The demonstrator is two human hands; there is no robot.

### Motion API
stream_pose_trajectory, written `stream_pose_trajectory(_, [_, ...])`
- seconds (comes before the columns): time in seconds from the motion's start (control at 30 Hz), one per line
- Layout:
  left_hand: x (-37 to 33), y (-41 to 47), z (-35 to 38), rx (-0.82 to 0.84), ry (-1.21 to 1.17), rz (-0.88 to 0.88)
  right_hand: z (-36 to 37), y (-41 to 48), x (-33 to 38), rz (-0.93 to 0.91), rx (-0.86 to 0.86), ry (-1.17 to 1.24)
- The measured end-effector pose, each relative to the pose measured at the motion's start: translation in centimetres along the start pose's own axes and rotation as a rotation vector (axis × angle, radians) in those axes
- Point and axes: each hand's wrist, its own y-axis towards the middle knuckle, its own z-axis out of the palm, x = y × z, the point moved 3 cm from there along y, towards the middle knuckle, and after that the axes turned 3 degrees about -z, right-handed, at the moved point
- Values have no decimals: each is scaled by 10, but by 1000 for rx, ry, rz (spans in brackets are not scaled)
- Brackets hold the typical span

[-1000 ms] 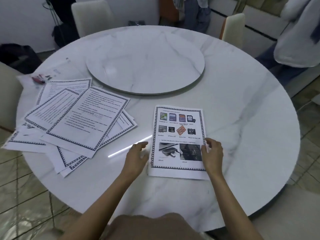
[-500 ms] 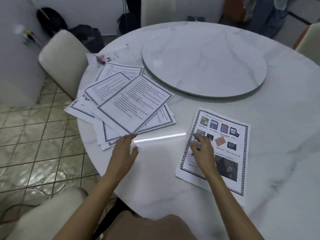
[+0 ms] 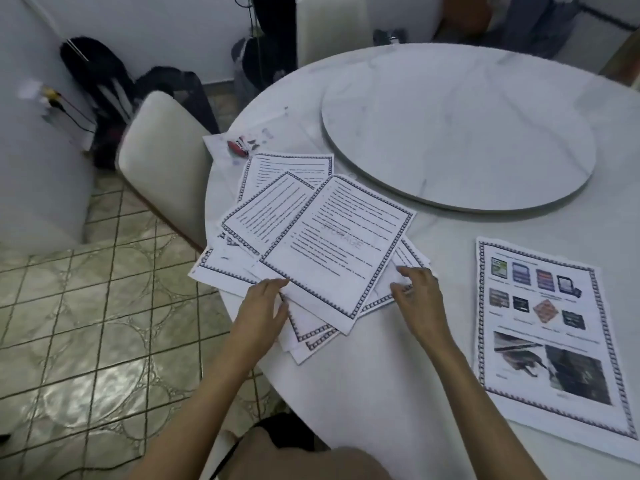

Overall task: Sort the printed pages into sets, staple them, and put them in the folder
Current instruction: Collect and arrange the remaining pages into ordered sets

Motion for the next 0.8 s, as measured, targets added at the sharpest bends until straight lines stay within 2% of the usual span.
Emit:
stream_pose_trajectory(0.33, [46,56,-37,103,-17,80,36,-6,29,204,-83,-47])
stream_pose_trajectory(0.5, [51,77,-40,87,-103,11,40,-3,28,270,-57,-60])
stream_pose_trajectory(0.63, [48,87,-42,88,-133,23,38,-3,29,309,-85,-10])
stream_pose_trajectory(0.8, [45,103,-52,55,-261,-47,37,-6,31,338,-108,16])
